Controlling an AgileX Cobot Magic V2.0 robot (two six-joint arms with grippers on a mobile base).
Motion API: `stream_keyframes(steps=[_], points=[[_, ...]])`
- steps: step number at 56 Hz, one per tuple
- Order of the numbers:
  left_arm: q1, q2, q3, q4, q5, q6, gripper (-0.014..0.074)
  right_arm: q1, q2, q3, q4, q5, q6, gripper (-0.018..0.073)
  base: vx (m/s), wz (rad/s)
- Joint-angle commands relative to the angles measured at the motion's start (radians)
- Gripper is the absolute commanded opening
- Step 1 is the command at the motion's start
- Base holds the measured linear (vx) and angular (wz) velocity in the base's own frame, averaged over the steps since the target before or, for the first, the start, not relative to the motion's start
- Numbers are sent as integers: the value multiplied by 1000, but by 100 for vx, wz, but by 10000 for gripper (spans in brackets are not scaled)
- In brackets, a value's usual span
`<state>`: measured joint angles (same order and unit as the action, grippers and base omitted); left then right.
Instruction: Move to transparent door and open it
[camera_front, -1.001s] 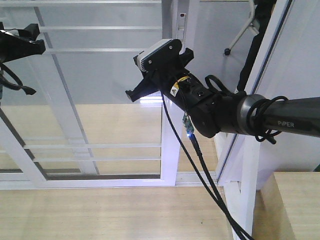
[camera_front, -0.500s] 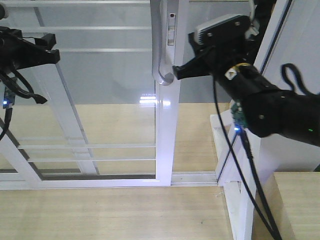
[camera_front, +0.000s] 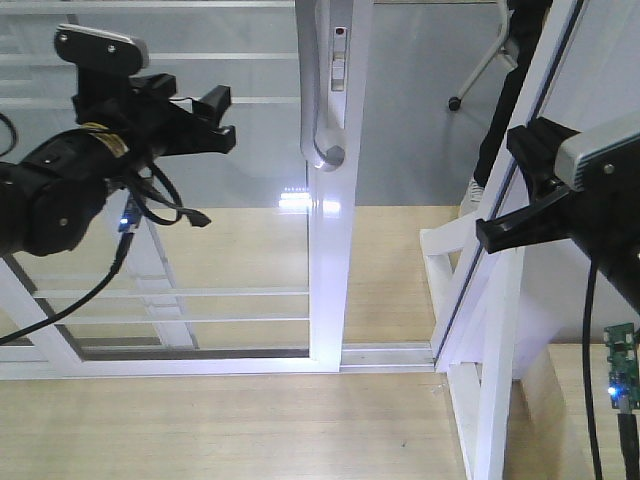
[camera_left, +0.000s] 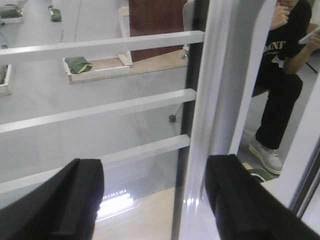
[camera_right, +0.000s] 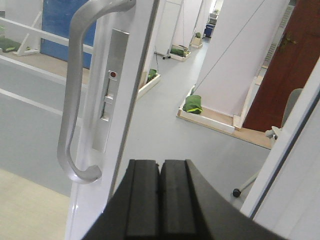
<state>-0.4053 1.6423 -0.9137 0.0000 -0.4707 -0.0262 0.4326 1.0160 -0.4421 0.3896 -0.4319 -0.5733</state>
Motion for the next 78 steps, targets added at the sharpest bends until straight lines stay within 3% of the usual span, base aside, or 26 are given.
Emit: stream_keyframes(steps=[1, 11, 25, 41, 78], points=[[-27, 22, -72, 0, -118, -15, 538, -6, -35, -24, 51, -57, -76, -1, 0, 0], [-53, 131, -194, 25, -117, -15, 538, -6, -35, -24, 112, -59, -149, -1, 0, 0], [-89, 243, -353, 28, -107, -18, 538, -6, -35, -24, 122, -70, -149, -1, 0, 0], [-133, 276, -378, 20, -155, -40, 538, -6, -35, -24, 120, -82, -158, -1, 0, 0], [-134, 403, -573, 18, -87, -39, 538, -6, -35, -24, 122, -77, -193, -1, 0, 0]])
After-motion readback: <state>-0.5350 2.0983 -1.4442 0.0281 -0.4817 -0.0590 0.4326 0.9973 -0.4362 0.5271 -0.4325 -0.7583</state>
